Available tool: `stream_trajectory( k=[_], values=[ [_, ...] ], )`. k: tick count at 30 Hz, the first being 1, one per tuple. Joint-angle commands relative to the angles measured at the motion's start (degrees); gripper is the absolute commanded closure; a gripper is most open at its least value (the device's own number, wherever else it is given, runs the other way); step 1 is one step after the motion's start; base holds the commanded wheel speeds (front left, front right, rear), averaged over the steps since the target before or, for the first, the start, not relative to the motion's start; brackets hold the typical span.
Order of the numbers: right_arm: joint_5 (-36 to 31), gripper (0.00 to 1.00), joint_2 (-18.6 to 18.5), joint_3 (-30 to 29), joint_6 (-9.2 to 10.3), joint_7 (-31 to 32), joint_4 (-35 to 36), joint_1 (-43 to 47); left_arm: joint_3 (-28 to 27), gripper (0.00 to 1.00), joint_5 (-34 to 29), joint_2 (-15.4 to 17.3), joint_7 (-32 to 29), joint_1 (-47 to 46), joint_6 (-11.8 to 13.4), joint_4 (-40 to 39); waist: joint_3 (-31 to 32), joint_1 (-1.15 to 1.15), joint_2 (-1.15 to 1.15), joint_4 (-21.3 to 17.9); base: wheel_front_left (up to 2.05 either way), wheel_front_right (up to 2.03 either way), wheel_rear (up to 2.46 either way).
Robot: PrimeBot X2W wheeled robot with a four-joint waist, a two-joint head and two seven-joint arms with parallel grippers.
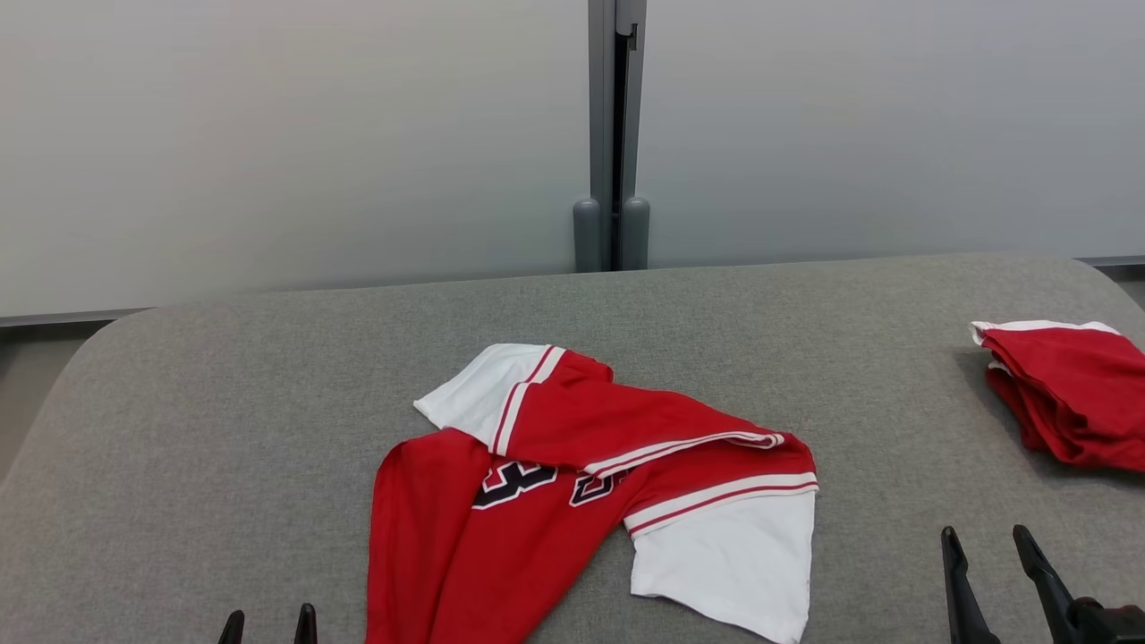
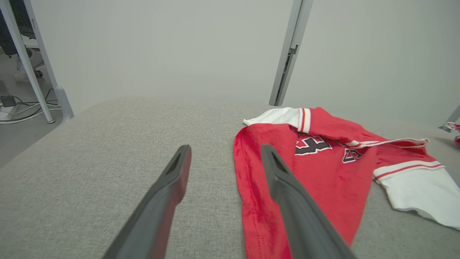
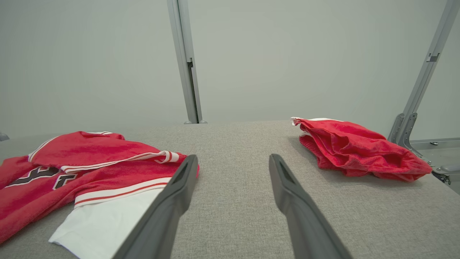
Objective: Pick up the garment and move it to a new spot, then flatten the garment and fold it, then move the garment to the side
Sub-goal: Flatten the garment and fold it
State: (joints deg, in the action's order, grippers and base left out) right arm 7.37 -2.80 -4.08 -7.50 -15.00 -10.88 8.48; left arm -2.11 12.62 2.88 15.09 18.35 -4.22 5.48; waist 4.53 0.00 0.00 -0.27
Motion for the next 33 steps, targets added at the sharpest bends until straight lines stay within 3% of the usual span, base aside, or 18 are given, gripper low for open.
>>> stream_trajectory(
  k=[1,9,18,24,33],
  values=[
    [0.0,0.00,-0.2,-0.1,0.02,-0.3,-0.2,0.0,-0.4,0.00,-0.2,0.1,0.1,-1.0,-0.2,0.2,0.0,0.00,0.00,-0.1,0.00,0.00,0.00],
    [-0.5,0.00,-0.2,2.2,0.02,-0.2,-1.3,-1.2,1.4,0.00,0.9,0.1,-0.2,-0.5,1.5,1.6,-0.3,0.00,0.00,-0.1,0.00,0.00,0.00],
    [0.5,0.00,-1.6,13.7,0.02,16.5,-6.0,-5.1,6.1,0.00,6.8,0.2,-17.4,1.1,4.4,1.7,-1.9,0.00,0.00,0.7,0.00,0.00,0.00],
    [-0.2,0.00,-1.4,13.1,0.02,22.9,-7.5,-4.1,9.0,0.00,9.8,0.1,-24.1,2.8,5.0,-0.5,-3.3,0.00,0.00,2.0,0.00,0.00,0.00],
    [-1.2,0.00,-0.6,12.6,0.02,23.9,-8.6,-6.4,10.9,0.00,11.8,0.1,-25.2,1.8,5.4,-0.7,-6.0,0.00,0.00,2.6,0.00,0.00,0.00]
  ],
)
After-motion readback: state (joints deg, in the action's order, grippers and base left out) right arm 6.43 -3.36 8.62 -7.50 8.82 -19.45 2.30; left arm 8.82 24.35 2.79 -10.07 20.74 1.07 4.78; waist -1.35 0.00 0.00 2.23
